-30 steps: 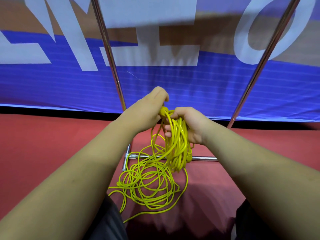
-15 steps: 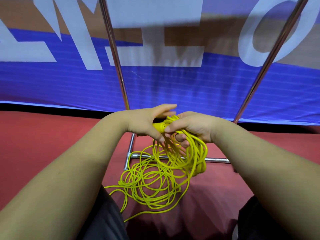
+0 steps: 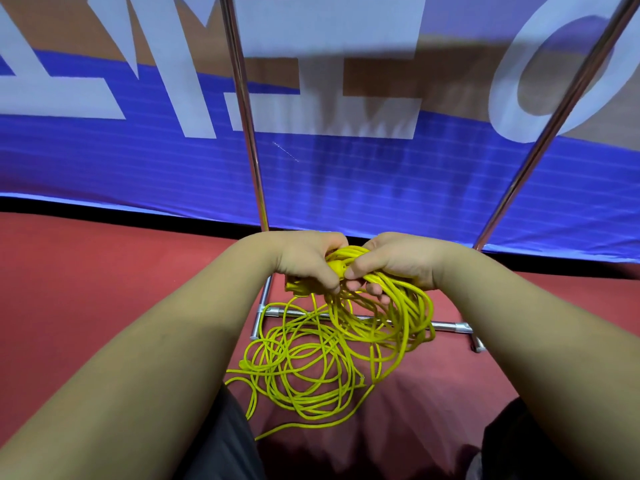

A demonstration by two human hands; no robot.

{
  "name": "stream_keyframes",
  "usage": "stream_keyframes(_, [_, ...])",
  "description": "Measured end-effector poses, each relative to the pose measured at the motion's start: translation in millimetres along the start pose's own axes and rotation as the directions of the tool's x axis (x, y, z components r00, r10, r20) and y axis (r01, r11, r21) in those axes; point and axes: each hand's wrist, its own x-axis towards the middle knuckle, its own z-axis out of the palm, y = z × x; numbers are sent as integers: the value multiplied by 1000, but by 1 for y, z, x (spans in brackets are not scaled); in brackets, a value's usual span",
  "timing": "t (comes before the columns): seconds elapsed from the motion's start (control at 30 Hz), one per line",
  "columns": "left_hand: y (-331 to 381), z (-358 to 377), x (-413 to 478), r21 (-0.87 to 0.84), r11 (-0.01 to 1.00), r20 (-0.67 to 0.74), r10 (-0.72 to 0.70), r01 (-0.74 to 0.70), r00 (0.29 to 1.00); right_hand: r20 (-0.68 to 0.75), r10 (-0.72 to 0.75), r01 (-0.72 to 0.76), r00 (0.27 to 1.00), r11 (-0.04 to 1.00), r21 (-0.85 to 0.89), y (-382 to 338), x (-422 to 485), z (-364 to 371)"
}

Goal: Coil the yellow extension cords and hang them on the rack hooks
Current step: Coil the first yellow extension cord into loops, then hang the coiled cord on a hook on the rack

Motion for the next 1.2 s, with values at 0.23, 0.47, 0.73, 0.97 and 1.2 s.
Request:
stream_keyframes(0.23, [0,-2,-1,-245,969,-69,13,-30,998,-156,-67,71,985,997,23,-6,2,-9])
stream_keyframes(0.47, [-8,-15,-21,-513,858,-182,-64,-39,981,-365,-270,120,891,915,-384,-1,-7,-20])
stream_keyframes(0.73, [15,-18,-36,-468,883,-254,-118,-15,960,-539,-437,135,720,850,-509,-7,-7,-7])
stream_keyframes(0.97, [46,-20,-41,-358,930,-452,-95,-83,887,-623,-416,290,663,909,-299,-32,-22,5])
stream_keyframes(1.2, [64,-40,-65,-335,939,-588,-146,-75,795,-566,-519,303,640,848,-436,-55,-41,4])
